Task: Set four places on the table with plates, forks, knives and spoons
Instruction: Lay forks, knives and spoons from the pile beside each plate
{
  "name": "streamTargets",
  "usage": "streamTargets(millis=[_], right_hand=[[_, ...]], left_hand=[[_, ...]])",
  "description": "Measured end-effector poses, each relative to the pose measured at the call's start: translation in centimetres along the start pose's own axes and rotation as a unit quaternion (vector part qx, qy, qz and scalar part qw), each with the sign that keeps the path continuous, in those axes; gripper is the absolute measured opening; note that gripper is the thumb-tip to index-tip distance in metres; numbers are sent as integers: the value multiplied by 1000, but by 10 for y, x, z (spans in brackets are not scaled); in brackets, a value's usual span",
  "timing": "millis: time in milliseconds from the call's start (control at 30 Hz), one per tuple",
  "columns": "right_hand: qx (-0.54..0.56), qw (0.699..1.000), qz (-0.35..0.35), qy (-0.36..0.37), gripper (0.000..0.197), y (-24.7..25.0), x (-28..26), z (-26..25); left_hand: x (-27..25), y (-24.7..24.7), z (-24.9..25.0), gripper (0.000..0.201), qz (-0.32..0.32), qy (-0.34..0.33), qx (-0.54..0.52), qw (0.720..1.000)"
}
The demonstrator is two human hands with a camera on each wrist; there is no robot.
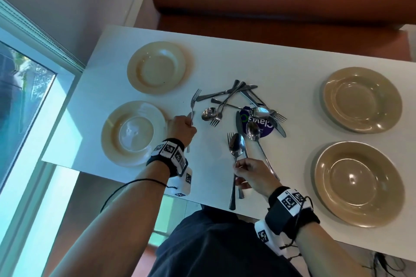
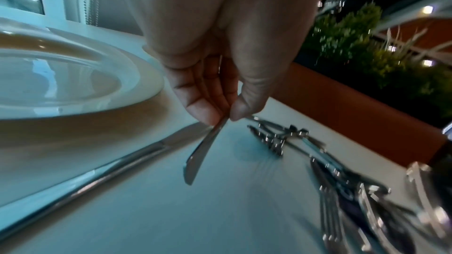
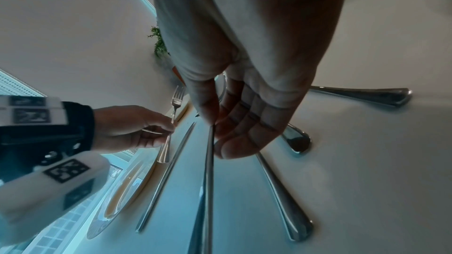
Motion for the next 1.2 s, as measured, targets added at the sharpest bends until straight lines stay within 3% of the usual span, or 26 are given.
streamTargets(millis=[167, 400, 667, 933, 1200], right_hand=[[-20, 1000, -16, -2, 16, -8, 6, -7], [-77, 997, -21, -21, 15, -36, 21, -8], [-107, 993, 20, -36, 6, -81, 49, -1], [-101, 986, 128, -25, 7, -127, 74, 17], [-71, 977, 202, -14, 7, -157, 78, 20]], left_hand=[[-31, 32, -35, 13, 32, 0, -76, 997], [-51, 76, -123, 13, 77, 55, -133, 987], [-18, 113, -238, 18, 130, 129, -132, 974], [52, 108, -321, 17, 51, 160, -117, 979], [82, 87, -341, 15, -26, 137, -109, 984]])
Point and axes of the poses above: each hand's wrist, its own x-axis towards the middle knuckle, its own y-axis out of the back of the hand, z = x × y, the point moved 2 cm from there along x, towards the middle knuckle, and after that the axes turned 15 degrees about x, right-handed, at the moved point
